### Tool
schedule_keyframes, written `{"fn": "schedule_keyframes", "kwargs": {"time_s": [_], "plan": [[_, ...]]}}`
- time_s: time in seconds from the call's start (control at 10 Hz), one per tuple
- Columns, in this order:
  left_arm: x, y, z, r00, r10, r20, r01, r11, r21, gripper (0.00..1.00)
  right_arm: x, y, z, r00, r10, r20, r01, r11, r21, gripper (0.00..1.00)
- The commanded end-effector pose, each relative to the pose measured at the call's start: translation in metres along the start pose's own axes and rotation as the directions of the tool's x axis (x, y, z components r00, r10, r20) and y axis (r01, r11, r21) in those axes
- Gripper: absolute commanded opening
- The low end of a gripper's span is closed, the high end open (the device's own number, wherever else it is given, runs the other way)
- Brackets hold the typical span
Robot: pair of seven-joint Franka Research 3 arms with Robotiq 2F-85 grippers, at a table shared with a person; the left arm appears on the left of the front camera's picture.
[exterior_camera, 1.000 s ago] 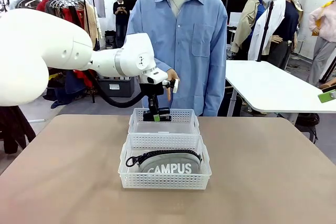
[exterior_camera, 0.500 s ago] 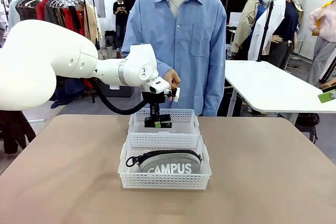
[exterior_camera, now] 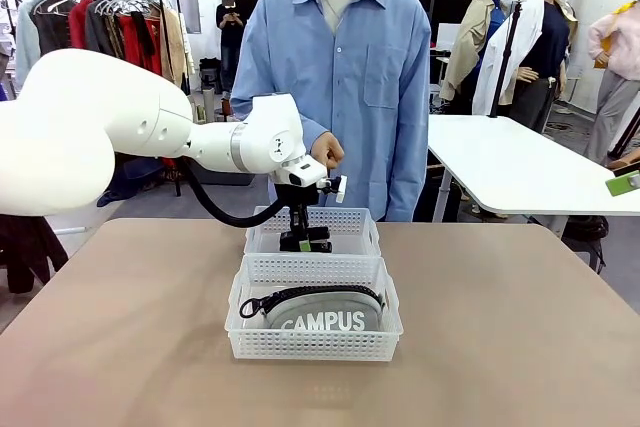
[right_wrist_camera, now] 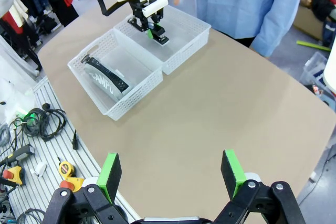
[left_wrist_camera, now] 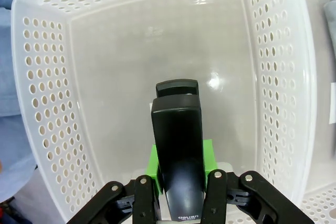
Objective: Distribute items into two baskets.
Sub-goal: Place the picked Stapler into the Organizing basket as instructed by the person.
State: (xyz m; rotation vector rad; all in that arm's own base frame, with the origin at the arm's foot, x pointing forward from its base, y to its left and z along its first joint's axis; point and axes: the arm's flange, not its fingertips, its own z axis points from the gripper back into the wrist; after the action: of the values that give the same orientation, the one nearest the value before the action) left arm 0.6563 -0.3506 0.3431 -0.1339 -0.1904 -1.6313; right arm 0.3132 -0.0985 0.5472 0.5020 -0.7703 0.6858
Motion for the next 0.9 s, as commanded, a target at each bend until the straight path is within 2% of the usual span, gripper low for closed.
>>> {"fn": "schedule_keyframes", "kwargs": {"time_s": [0.0, 0.2, 0.3, 0.7, 0.8], "plan": [[-0.0001, 0.0059, 0.0025, 1.0, -0.007, 0.002, 0.007, 1.0, 0.012, 0.03, 0.0008, -0.0005, 0.0004, 1.0, 0.008, 0.019, -0.009, 1.0, 0.011, 1.0], [0.0004, 0.0065, 0.0016, 1.0, -0.007, 0.013, 0.007, 1.0, 0.005, 0.03, 0.0008, -0.0005, 0.0004, 1.0, 0.008, 0.019, -0.009, 1.0, 0.011, 1.0], [0.0003, 0.0061, 0.0003, 1.0, -0.01, 0.017, 0.01, 1.0, -0.002, 0.2, 0.0008, -0.0005, 0.0004, 1.0, 0.008, 0.019, -0.009, 1.0, 0.011, 1.0], [-0.001, 0.0048, 0.0032, 0.999, -0.026, 0.029, 0.026, 1.0, 0.004, 1.0, 0.0008, -0.0005, 0.0004, 1.0, 0.008, 0.019, -0.009, 1.0, 0.011, 1.0], [-0.0017, 0.0045, 0.0034, 0.999, -0.027, 0.028, 0.027, 1.0, 0.0, 1.0, 0.0008, -0.0005, 0.0004, 1.0, 0.008, 0.019, -0.009, 1.0, 0.011, 1.0]]}}
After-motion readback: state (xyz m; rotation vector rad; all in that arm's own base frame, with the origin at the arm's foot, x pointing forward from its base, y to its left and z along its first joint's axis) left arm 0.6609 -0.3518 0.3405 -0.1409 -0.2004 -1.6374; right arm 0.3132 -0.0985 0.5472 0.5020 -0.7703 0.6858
